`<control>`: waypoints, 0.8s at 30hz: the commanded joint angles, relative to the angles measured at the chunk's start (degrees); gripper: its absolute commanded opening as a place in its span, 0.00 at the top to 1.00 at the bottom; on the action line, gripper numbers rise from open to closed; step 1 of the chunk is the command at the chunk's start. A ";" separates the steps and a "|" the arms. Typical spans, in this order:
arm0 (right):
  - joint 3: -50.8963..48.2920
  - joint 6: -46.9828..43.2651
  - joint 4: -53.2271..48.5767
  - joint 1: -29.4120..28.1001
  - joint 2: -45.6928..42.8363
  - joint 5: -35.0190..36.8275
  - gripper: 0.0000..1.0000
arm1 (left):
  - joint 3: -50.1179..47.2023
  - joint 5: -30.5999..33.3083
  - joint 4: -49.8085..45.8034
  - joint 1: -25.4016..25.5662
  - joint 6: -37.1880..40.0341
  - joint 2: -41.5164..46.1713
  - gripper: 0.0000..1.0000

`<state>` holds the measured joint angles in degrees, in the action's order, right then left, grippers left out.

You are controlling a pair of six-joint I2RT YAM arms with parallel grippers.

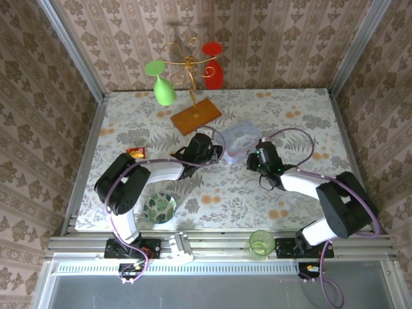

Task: Unlock a padlock with a key

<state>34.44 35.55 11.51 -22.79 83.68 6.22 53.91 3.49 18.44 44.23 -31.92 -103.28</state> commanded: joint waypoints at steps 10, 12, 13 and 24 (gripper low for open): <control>0.74 1.26 0.55 1.57 9.46 -11.88 0.88 | 0.58 6.86 -7.86 2.07 4.00 4.74 0.65; -1.14 3.77 3.41 1.57 8.17 -9.62 0.90 | 2.80 11.06 -9.96 4.15 6.29 7.53 0.54; -2.21 4.73 5.46 1.58 7.63 -9.31 0.90 | 4.31 10.45 -9.85 4.75 6.67 7.78 0.51; -6.26 16.11 14.68 -4.62 9.16 -2.38 0.93 | 26.46 4.58 -20.28 6.87 10.65 -13.44 0.51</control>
<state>30.74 46.83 24.80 -27.07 91.31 0.05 79.85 9.10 6.11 50.98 -23.22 -112.07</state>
